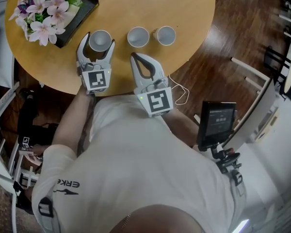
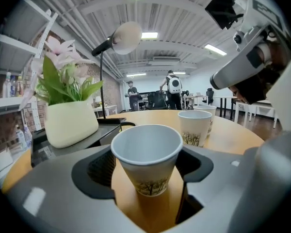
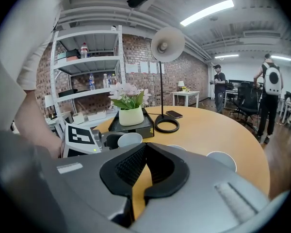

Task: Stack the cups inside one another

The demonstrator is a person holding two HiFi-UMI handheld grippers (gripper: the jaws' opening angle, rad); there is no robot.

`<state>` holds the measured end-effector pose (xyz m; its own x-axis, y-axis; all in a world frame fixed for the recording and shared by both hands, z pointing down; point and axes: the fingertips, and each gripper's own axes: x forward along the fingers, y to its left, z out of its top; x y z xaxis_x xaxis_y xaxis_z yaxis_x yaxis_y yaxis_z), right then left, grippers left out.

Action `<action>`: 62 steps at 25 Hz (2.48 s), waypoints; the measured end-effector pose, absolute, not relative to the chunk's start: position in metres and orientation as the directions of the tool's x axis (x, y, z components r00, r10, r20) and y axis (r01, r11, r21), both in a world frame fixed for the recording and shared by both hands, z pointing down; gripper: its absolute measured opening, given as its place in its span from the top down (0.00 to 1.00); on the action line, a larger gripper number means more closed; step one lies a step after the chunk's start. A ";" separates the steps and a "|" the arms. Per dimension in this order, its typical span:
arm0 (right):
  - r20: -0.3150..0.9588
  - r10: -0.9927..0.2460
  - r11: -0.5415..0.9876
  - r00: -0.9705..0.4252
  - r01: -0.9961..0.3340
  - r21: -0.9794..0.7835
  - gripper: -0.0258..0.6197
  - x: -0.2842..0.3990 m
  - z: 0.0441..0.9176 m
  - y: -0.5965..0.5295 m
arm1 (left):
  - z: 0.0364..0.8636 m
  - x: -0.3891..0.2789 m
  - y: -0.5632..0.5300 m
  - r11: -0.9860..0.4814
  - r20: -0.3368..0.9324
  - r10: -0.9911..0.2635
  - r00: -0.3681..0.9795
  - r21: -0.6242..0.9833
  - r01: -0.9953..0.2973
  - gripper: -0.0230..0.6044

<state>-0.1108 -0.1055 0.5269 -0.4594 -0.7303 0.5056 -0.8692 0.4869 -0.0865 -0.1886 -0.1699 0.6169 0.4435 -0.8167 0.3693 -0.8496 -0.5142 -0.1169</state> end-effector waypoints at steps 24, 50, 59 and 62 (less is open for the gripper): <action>0.431 -0.776 0.481 -0.460 -0.874 -0.067 0.94 -0.100 0.493 -0.106 | 0.563 -0.185 -0.173 -0.490 0.281 -0.849 0.447 -0.102 -0.866 0.40; 0.205 -0.951 0.239 -0.230 -0.971 0.019 0.94 -0.022 0.398 -0.079 | 0.410 -0.116 -0.144 -0.609 0.022 -0.789 0.614 -0.163 -0.777 0.40; 0.175 -0.945 0.285 -0.276 -0.958 0.028 0.94 0.010 0.391 -0.099 | 0.404 -0.099 -0.148 -0.555 0.018 -0.827 0.562 -0.184 -0.811 0.40; 0.173 -0.929 0.336 -0.327 -0.942 0.023 0.94 0.025 0.392 -0.110 | 0.408 -0.088 -0.155 -0.513 0.029 -0.855 0.517 -0.190 -0.837 0.40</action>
<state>0.0249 -0.1105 0.3920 -0.3269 -0.9292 0.1725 -0.9417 0.3356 0.0227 -0.0879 -0.1546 0.4077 0.5172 -0.8553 0.0293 -0.8372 -0.5128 -0.1901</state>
